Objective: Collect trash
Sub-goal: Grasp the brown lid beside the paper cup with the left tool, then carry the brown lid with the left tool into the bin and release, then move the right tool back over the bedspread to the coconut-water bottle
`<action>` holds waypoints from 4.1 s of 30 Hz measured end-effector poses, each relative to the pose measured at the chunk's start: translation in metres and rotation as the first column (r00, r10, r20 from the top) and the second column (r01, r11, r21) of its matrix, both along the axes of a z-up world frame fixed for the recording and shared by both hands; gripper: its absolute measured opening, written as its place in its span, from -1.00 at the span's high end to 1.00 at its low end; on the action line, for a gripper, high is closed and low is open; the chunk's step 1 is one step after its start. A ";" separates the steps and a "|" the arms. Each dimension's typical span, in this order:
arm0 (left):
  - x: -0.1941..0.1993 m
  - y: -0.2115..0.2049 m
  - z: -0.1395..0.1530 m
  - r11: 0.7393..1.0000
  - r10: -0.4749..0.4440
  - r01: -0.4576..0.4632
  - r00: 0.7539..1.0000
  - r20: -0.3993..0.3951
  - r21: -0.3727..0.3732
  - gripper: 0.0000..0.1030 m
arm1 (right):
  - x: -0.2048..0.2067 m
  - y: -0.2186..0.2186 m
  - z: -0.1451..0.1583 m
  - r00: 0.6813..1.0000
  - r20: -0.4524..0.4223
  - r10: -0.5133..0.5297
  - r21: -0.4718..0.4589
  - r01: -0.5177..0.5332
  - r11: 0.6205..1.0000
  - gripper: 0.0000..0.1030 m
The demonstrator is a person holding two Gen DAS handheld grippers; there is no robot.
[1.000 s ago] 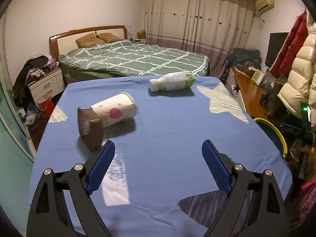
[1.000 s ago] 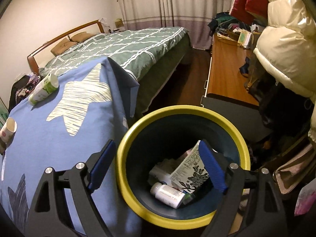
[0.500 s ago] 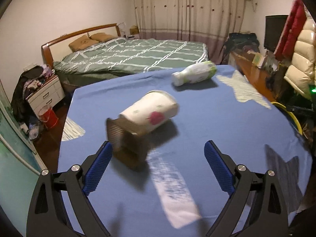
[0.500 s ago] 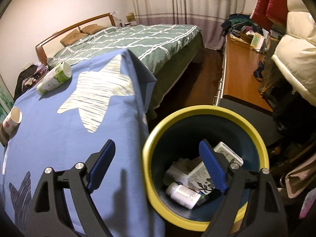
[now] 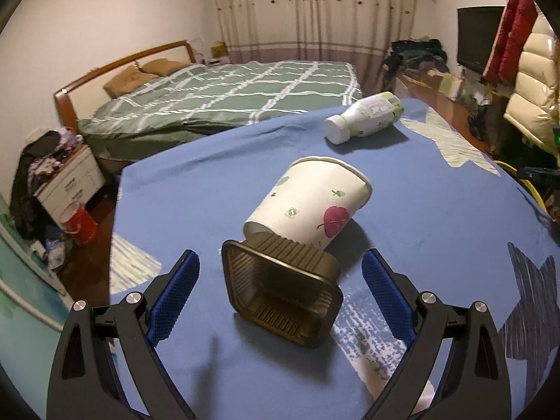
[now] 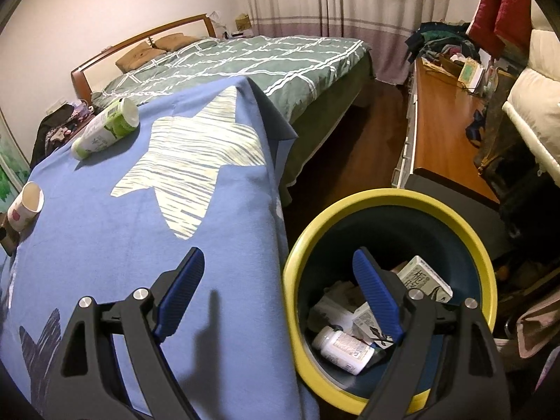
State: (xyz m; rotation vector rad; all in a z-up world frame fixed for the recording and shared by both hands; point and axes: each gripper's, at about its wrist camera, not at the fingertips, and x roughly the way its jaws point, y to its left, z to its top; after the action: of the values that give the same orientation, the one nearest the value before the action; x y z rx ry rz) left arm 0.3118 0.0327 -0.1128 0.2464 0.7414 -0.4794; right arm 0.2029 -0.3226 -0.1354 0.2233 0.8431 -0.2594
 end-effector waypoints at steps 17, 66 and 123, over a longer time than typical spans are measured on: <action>-0.022 -0.015 -0.011 0.998 0.036 -0.033 0.998 -0.051 0.053 -0.20 | -0.013 -0.004 0.000 1.000 0.019 0.008 0.044 -0.009 0.999 -0.60; -0.136 -0.566 0.002 0.773 -0.619 0.628 0.777 -0.112 0.085 -0.68 | -0.197 -0.130 -0.009 0.950 0.074 -0.303 0.007 0.303 0.953 -0.60; -0.058 -0.029 0.032 0.921 0.355 -0.323 0.926 0.129 -0.218 -0.86 | 0.239 0.108 0.021 0.950 -0.007 0.312 0.047 -0.311 0.949 -0.59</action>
State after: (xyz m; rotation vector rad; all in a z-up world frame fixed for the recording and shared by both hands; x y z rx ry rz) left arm 0.2538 0.0041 -0.0806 -0.0274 0.5545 -0.1929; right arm 0.4420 -0.2147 -0.1147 0.1273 0.8852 0.0546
